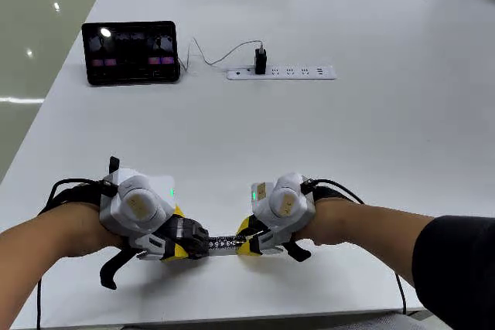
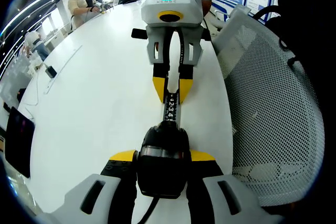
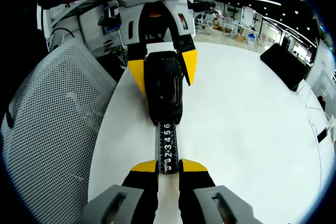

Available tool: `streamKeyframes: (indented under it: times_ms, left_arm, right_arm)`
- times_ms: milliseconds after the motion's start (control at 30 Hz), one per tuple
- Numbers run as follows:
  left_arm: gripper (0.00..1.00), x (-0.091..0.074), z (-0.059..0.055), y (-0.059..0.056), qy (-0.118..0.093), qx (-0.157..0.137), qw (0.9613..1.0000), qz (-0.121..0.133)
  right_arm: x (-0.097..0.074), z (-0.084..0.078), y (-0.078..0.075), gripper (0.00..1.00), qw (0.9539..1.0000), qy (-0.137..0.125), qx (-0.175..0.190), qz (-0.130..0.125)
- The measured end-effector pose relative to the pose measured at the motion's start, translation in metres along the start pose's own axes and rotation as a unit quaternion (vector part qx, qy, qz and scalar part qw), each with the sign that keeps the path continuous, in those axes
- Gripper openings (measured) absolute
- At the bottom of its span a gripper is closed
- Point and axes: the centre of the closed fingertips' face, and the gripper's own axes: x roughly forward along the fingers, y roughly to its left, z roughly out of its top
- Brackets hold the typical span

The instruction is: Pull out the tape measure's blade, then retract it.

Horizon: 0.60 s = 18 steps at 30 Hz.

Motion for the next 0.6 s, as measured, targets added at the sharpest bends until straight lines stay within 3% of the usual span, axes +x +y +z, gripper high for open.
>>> streamKeyframes:
  times_ms: [600]
  left_arm:
    - [0.30, 0.001, 0.000, 0.000, -0.001, 0.002, 1.0000, 0.000]
  right_arm:
    - [-0.008, -0.011, 0.001, 0.11, 1.0000, 0.005, 0.004, -0.003]
